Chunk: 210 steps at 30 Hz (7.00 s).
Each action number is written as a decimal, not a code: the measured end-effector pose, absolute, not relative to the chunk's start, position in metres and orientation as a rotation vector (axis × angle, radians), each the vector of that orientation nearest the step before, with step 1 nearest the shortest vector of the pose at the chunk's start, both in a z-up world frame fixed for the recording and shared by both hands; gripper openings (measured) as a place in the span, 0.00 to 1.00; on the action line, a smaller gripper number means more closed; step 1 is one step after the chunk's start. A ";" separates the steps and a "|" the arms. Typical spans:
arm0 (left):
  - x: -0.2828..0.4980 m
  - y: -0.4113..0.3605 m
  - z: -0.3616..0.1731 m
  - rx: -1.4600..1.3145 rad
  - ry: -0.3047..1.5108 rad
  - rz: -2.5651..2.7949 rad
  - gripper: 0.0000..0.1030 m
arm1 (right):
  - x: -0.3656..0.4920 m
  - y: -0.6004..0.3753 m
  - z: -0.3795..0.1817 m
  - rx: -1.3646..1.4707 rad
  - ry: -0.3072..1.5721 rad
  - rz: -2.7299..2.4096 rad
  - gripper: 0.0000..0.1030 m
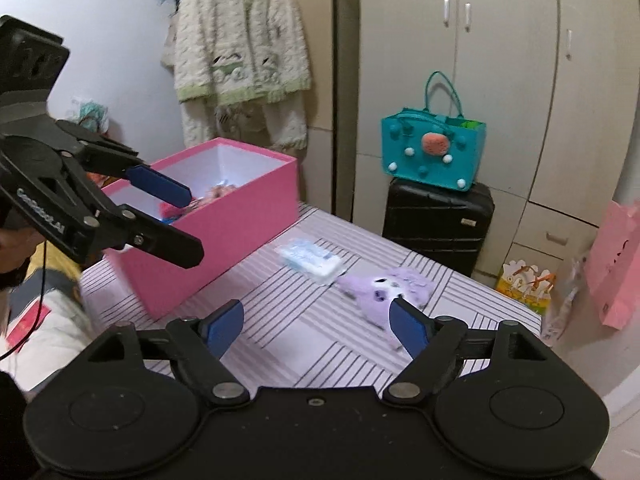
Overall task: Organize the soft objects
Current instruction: 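Move both tools back toward the lavender plush and white packet, then grasp the white wipes packet with the left tool while the right tool grasps the lavender plush, then lift the packet with the left tool while the right tool carries the plush over the box, then open the right tool while the left tool opens, dropping plush and packet into the box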
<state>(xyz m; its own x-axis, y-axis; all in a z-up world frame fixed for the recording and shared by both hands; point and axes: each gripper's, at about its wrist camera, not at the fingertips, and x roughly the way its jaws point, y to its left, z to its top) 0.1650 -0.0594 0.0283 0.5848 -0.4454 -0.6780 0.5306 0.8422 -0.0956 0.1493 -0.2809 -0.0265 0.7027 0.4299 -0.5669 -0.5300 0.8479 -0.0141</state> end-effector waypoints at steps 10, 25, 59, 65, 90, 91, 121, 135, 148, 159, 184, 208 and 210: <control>0.210 -0.097 -0.010 0.039 0.684 -0.500 0.92 | 0.201 -0.311 -0.088 -0.084 0.480 0.482 0.81; 0.274 -0.135 -0.077 0.012 0.763 -0.466 0.89 | 0.255 -0.299 -0.134 -0.161 0.647 0.490 0.81; 0.313 -0.103 -0.112 0.056 0.789 -0.141 0.92 | 0.279 -0.309 -0.143 -0.155 0.636 0.507 0.58; 0.317 -0.109 -0.119 0.105 0.818 -0.104 0.92 | 0.277 -0.313 -0.145 -0.140 0.635 0.511 0.58; 0.281 -0.129 -0.117 0.142 0.797 -0.279 0.81 | 0.241 -0.335 -0.143 -0.150 0.655 0.470 0.57; 0.281 -0.130 -0.117 0.139 0.798 -0.279 0.83 | 0.240 -0.336 -0.143 -0.148 0.656 0.470 0.57; 0.241 -0.112 -0.100 0.102 0.786 -0.342 0.76 | 0.203 -0.342 -0.140 -0.094 0.660 0.438 0.54; 0.176 -0.075 -0.064 0.095 0.832 -0.483 0.76 | 0.151 -0.323 -0.115 -0.050 0.746 0.516 0.54; 0.132 -0.031 -0.027 0.127 0.875 -0.576 0.76 | 0.115 -0.284 -0.070 -0.120 0.824 0.597 0.54; 0.099 0.040 0.014 0.051 0.770 -0.541 0.76 | 0.098 -0.229 -0.026 -0.209 0.791 0.688 0.55; 0.147 0.167 0.062 -0.030 0.583 -0.407 0.76 | 0.186 -0.056 0.009 -0.296 0.717 0.979 0.55; 0.231 0.178 0.010 -0.130 0.722 -0.399 0.76 | 0.266 0.003 -0.071 -0.464 1.032 1.049 0.56; 0.234 0.179 0.010 -0.132 0.716 -0.387 0.76 | 0.269 0.004 -0.070 -0.462 1.051 1.066 0.59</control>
<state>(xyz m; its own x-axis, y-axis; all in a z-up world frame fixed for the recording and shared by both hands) 0.2341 0.1793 0.0104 0.6868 -0.3896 -0.6136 0.3004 0.9209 -0.2485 0.2694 0.0038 -0.0697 0.0907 0.4832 -0.8708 -0.8772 0.4528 0.1598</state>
